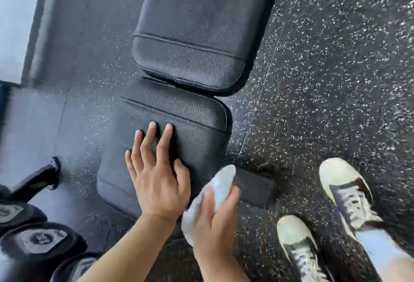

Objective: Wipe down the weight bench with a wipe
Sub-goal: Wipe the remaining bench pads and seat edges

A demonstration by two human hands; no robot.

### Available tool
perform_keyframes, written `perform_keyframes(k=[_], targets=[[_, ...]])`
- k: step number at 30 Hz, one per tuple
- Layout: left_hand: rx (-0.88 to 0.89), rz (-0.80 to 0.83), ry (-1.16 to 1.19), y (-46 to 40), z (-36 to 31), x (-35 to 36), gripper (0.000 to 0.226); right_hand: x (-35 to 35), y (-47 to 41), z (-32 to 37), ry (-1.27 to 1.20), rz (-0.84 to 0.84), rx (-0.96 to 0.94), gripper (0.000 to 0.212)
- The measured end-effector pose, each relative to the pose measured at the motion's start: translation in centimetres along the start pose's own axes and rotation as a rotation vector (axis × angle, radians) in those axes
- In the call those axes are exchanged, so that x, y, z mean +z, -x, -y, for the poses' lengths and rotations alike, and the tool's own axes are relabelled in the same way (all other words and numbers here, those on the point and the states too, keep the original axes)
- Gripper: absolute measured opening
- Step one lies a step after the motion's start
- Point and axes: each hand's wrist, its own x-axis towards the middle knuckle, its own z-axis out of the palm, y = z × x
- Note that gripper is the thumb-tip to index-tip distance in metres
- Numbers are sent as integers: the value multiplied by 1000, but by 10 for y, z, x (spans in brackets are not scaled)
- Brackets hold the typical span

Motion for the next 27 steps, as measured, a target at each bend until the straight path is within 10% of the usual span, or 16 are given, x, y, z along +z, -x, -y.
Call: perform_keyframes(k=[11, 15, 19, 27], targets=[[-2, -13, -12, 1, -2, 1, 70, -1, -150, 62, -76, -138, -22, 27], [-9, -16, -24, 2, 3, 4, 73, -2, -97, 48, -69, -86, 3, 16], [0, -22, -27, 2, 5, 5, 73, -2, -13, 25, 16, -2, 5, 49], [0, -20, -37, 1, 6, 7, 74, -1, -84, 52, -35, -101, -96, 19]])
